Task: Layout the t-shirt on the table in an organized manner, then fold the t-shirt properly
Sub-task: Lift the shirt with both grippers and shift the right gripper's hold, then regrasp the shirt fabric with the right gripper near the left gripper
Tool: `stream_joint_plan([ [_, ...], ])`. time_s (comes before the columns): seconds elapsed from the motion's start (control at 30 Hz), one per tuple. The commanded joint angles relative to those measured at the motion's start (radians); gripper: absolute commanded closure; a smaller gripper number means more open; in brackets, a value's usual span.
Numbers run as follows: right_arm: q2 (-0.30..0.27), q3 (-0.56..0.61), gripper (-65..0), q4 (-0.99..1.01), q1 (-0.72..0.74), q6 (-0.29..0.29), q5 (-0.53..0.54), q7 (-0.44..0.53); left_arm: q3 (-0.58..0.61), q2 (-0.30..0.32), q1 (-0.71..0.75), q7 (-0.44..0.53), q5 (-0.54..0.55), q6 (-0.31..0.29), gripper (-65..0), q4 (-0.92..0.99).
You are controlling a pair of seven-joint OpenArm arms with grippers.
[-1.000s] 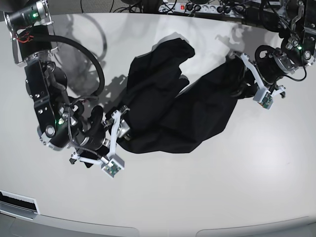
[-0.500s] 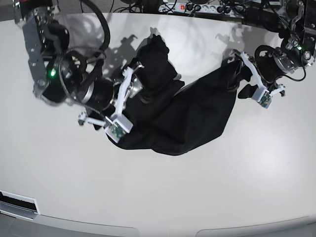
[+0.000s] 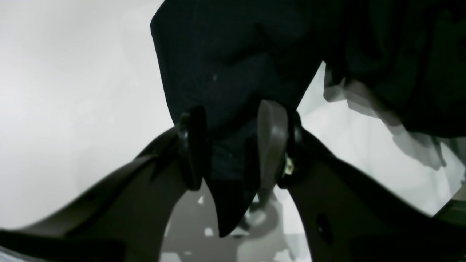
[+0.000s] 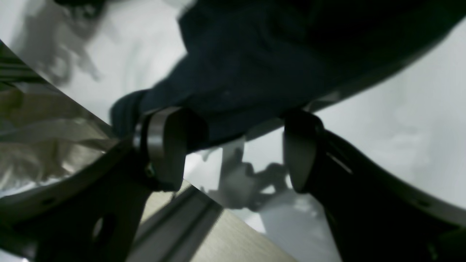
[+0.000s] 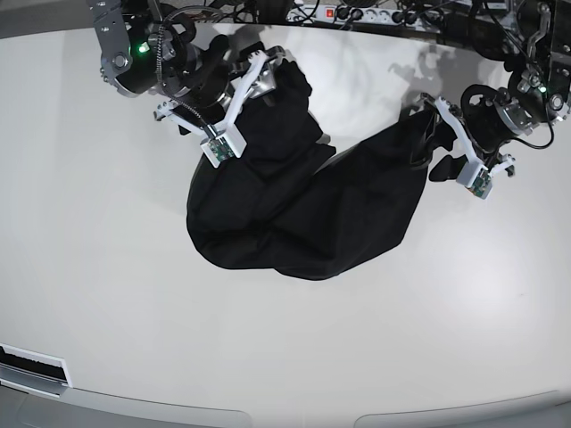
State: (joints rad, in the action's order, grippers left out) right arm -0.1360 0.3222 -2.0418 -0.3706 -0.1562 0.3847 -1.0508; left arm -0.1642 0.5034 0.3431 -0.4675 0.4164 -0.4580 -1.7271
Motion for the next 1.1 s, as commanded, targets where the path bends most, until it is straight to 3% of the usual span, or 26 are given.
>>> stream_joint_plan([
  [0.0, 0.013, -0.003, -43.3, -0.016, 0.002, 0.001, 0.01, 0.019, -0.006, 0.015, -0.008, 0.026, 0.019, -0.008, -25.3, -0.016],
  [0.17, 0.058, -0.003, -43.2, -0.016, -0.014, 0.007, 0.01, 0.019, -0.006, 0.014, -0.009, 0.026, 0.073, -0.062, -25.3, -0.016],
  [0.3, 0.061, -0.003, -43.2, -0.012, -0.037, -0.013, 0.003, 0.036, -0.006, 0.015, -0.009, 0.026, 0.072, -0.066, -25.2, -0.016],
  [0.43, 0.061, -0.003, -43.2, -0.013, -0.018, -0.172, -0.035, 0.142, -0.006, 0.015, -0.01, 0.025, 0.064, -0.066, -25.3, -0.016],
  [0.6, 0.061, 0.0, -38.7, -0.013, 0.064, -0.378, -0.053, 0.13, -0.006, 0.014, -0.008, 0.018, 0.06, -0.066, -25.2, -0.016],
  [0.67, 0.061, 0.007, -36.8, -0.013, 0.096, -0.434, -0.053, 0.13, -0.006, 0.015, -0.008, 0.018, 0.059, -0.066, -25.2, -0.016],
  [0.77, 0.061, 0.042, -36.8, -0.009, 0.145, -0.44, -0.087, 0.141, -0.006, 0.014, -0.008, 0.018, 0.057, -0.066, -25.2, -0.016],
  [0.93, 0.052, 0.156, -36.8, 0.15, 0.24, -0.338, -0.297, 0.227, -0.006, 0.015, -0.008, 0.018, 0.037, -0.066, -25.3, -0.016],
  [1.07, 0.052, 0.237, -36.8, 0.315, 0.34, -0.269, -0.359, 0.22, -0.006, 0.015, -0.008, 0.019, 0.037, -0.066, -25.2, -0.016],
])
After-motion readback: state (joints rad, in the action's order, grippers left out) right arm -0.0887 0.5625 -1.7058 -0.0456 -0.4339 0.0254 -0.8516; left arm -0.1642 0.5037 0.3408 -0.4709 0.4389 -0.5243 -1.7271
